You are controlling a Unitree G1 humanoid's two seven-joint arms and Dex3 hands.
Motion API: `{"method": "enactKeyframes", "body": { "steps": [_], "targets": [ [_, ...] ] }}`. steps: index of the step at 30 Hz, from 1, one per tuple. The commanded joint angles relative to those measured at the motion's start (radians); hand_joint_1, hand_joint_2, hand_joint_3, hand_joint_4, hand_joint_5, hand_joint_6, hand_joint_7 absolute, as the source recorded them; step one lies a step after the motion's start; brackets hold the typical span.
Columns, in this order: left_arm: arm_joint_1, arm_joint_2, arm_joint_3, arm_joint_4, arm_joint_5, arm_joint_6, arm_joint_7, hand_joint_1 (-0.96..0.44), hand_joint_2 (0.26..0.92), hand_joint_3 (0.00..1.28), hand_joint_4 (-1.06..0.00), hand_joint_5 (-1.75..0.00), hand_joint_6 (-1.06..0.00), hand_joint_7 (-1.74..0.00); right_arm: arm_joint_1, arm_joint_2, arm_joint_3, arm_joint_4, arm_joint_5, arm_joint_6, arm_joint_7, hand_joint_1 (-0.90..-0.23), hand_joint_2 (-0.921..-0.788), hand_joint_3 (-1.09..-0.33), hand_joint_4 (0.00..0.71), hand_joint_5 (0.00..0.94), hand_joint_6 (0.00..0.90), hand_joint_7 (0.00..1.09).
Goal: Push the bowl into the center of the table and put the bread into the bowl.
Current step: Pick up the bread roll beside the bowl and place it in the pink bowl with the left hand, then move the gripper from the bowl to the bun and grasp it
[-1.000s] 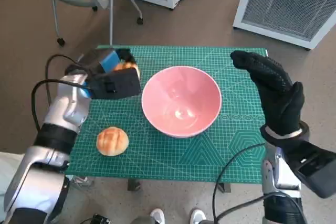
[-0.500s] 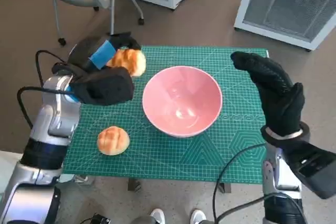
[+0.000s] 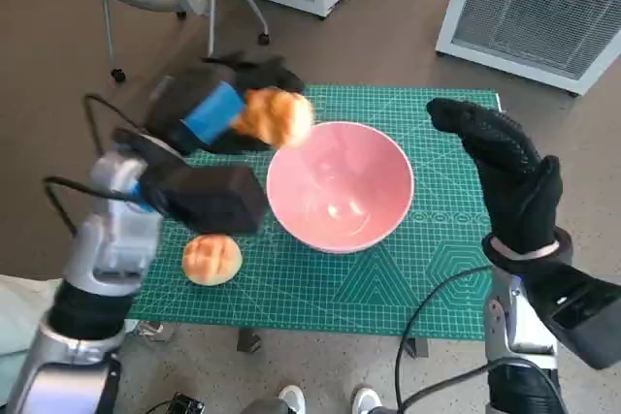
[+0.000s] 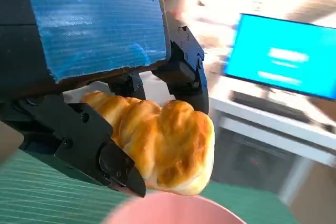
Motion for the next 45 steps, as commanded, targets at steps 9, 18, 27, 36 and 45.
{"method": "enactKeyframes", "body": {
  "steps": [9, 18, 27, 36, 45],
  "targets": [
    [-0.023, -0.096, -0.11, 0.169, 0.039, -0.153, 0.036, 0.0, 0.916, 0.02, -0.79, -1.1, -0.67, -1.08, 0.038, 0.006, 0.005, -0.006, -0.002, 0.002, 0.006, -0.694, -0.921, -0.708, 0.067, 0.0, -0.001, 0.42],
    [-0.048, -0.148, -0.152, 0.317, 0.071, -0.211, 0.056, 0.0, 0.92, 0.04, -0.75, -1.07, -0.64, -1.18, 0.056, 0.004, 0.004, -0.035, 0.0, 0.016, -0.001, -0.695, -0.921, -0.713, 0.063, 0.0, -0.001, 0.41],
    [-0.035, -0.141, -0.159, 0.276, 0.058, -0.098, -0.116, 0.08, 0.831, 0.13, -0.4, -0.61, -0.37, -0.47, 0.078, 0.005, -0.002, -0.065, 0.004, 0.035, -0.008, -0.692, -0.921, -0.712, 0.059, 0.0, -0.001, 0.41],
    [-0.034, -0.108, -0.138, 0.196, 0.046, -0.046, -0.238, -0.21, 0.728, 0.05, -0.07, -0.02, -0.24, -0.02, 0.085, 0.013, 0.001, -0.073, -0.003, 0.042, -0.02, -0.69, -0.921, -0.71, 0.051, 0.0, -0.001, 0.41],
    [0.018, -0.049, -0.074, 0.112, -0.007, -0.1, -0.236, -0.33, 0.736, 0.03, -0.03, 0.0, -0.23, 0.0, 0.083, 0.022, 0.007, -0.074, -0.019, 0.037, -0.03, -0.682, -0.921, -0.711, 0.047, 0.0, -0.001, 0.41]
  ]
}}
